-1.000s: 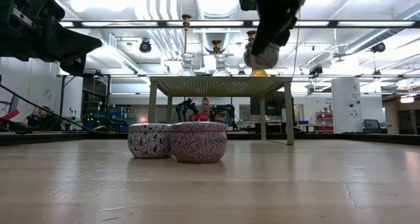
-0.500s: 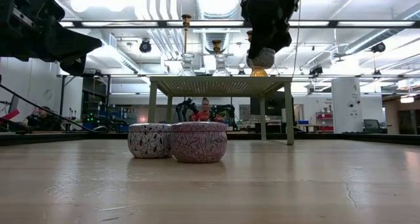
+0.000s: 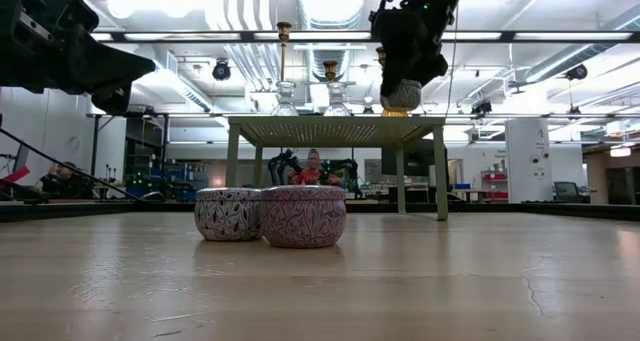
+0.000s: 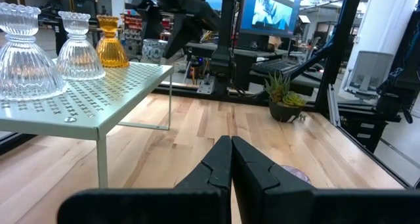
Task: Pick & Place candle stick holders
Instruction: Put the blue patterned scented candle on the shelf
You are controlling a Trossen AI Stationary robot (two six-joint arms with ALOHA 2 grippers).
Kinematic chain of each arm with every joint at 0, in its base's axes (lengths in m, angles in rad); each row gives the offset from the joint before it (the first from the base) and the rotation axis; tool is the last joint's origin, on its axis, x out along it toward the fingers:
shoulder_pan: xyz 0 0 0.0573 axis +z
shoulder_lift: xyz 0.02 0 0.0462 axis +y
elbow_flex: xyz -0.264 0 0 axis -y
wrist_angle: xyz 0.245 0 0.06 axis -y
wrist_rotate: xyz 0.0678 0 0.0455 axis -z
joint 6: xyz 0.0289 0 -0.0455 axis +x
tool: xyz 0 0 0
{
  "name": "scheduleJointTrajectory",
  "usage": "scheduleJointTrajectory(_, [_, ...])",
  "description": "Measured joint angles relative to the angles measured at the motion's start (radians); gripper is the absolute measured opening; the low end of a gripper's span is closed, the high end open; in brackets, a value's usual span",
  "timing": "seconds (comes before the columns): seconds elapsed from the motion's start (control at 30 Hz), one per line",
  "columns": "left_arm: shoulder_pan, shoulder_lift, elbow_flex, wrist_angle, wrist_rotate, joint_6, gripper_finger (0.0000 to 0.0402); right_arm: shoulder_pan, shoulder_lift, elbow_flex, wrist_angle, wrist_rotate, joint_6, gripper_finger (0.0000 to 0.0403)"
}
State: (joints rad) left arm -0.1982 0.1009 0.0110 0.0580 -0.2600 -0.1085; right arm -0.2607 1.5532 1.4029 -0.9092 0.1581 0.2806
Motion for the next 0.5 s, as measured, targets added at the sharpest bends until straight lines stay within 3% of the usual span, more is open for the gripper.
scheduleJointTrajectory(0.5, [0.000,0.000,0.000,0.000,0.000,0.000,0.0010,-0.005,0.000,-0.002,0.000,0.000,-0.003,0.0299])
